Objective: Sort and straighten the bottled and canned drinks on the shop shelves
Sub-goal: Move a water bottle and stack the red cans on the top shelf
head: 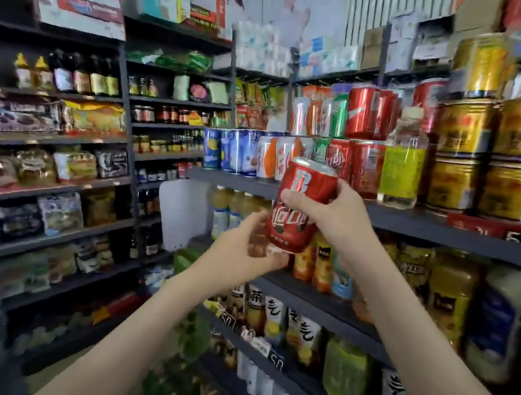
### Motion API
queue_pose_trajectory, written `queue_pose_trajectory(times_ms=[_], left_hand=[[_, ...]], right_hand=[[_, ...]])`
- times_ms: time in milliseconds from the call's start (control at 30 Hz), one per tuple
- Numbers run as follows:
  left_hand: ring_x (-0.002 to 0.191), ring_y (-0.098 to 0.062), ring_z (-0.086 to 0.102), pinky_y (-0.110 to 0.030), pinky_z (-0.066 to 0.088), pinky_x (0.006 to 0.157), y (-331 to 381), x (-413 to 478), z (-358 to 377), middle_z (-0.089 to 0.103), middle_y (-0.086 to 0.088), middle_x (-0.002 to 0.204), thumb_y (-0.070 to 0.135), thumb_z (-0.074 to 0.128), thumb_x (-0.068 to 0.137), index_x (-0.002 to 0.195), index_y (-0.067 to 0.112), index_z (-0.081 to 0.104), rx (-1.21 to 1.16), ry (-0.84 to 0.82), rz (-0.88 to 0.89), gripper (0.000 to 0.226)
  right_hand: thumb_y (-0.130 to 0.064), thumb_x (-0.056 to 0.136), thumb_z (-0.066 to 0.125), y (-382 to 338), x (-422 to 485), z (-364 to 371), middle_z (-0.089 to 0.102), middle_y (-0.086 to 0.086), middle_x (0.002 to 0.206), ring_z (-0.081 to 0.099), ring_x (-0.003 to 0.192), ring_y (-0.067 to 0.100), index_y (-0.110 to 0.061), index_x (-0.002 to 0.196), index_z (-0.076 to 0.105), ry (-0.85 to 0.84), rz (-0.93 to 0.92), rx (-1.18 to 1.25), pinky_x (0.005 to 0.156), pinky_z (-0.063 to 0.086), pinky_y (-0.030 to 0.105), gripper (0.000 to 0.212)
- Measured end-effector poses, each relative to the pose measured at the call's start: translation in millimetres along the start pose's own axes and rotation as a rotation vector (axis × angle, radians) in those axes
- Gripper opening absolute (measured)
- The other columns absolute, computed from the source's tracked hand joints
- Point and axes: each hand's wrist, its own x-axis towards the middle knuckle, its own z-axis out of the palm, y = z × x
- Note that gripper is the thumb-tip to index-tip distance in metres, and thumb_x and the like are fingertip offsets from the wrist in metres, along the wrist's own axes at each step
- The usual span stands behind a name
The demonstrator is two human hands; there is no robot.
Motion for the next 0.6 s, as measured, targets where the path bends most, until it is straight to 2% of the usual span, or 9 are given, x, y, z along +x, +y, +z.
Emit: queue_pose_trajectory(times_ms=[67, 133, 200, 333, 467, 533, 600], left_hand=[[0.098, 0.015, 0.055, -0.008, 0.044, 0.079, -15.4, 24.0, -14.6, 0.055, 0.024, 0.115, 0.040, 0.074, 0.079, 0.124, 0.041, 0.038, -0.093, -0.101, 0.030, 0.058], [0.099, 0.011, 0.057, -0.014, 0.047, 0.081, -27.5, 48.0, -21.4, 0.058, 0.022, 0.114, 0.042, 0.075, 0.077, 0.114, 0.047, 0.041, -0.179, -0.130, 0.051, 0.051], [0.099, 0.005, 0.060, -0.020, 0.050, 0.083, -35.7, 70.5, -21.8, 0.061, 0.020, 0.110, 0.045, 0.074, 0.076, 0.110, 0.045, 0.045, -0.190, -0.080, 0.083, 0.045], [0.092, 0.005, 0.059, -0.014, 0.045, 0.072, -43.0, 102.7, -17.2, 0.065, 0.017, 0.102, 0.046, 0.076, 0.071, 0.110, 0.034, 0.054, -0.196, -0.046, 0.117, 0.046], [0.086, 0.011, 0.058, -0.009, 0.043, 0.065, -49.7, 126.0, -13.1, 0.064, 0.020, 0.097, 0.043, 0.079, 0.070, 0.113, 0.033, 0.054, -0.227, -0.025, 0.138, 0.050], [0.088, 0.010, 0.059, -0.010, 0.044, 0.067, -54.9, 138.2, -11.4, 0.065, 0.019, 0.100, 0.042, 0.079, 0.069, 0.115, 0.032, 0.054, -0.216, -0.004, 0.164, 0.053], [0.087, 0.012, 0.059, -0.007, 0.045, 0.066, -58.0, 149.2, -11.6, 0.066, 0.020, 0.099, 0.041, 0.080, 0.068, 0.117, 0.033, 0.055, -0.225, 0.023, 0.192, 0.055]], right_hand=[[-0.035, 0.069, 0.082, 4.1, 15.3, 19.4, 0.060, -0.020, 0.095, 0.057, 0.087, -0.005, -0.038, 0.093, 0.052, 0.053, -0.004, -0.024, 0.069, 0.043, 0.015, 0.039], [-0.036, 0.067, 0.083, 9.7, 29.5, 30.2, 0.061, -0.019, 0.099, 0.058, 0.091, -0.004, -0.038, 0.096, 0.053, 0.113, -0.004, -0.054, 0.074, 0.047, 0.018, 0.041], [-0.036, 0.066, 0.083, 12.4, 41.9, 35.1, 0.063, -0.017, 0.102, 0.060, 0.095, -0.001, -0.036, 0.102, 0.054, 0.156, 0.009, -0.075, 0.078, 0.048, 0.019, 0.046], [-0.037, 0.068, 0.082, 17.6, 63.1, 36.2, 0.062, -0.013, 0.112, 0.060, 0.101, 0.003, -0.025, 0.125, 0.050, 0.140, 0.029, -0.172, 0.087, 0.050, 0.025, 0.066], [-0.040, 0.071, 0.080, 22.3, 80.4, 33.0, 0.060, -0.009, 0.122, 0.058, 0.108, 0.007, -0.025, 0.136, 0.041, 0.129, 0.047, -0.257, 0.095, 0.049, 0.032, 0.077], [-0.038, 0.073, 0.079, 26.6, 87.3, 33.5, 0.058, -0.011, 0.123, 0.056, 0.109, 0.006, -0.025, 0.137, 0.039, 0.128, 0.041, -0.269, 0.092, 0.048, 0.027, 0.076], [-0.035, 0.074, 0.079, 30.0, 92.6, 36.4, 0.055, -0.017, 0.115, 0.053, 0.101, -0.003, -0.029, 0.131, 0.038, 0.151, 0.016, -0.259, 0.080, 0.045, 0.016, 0.071]])
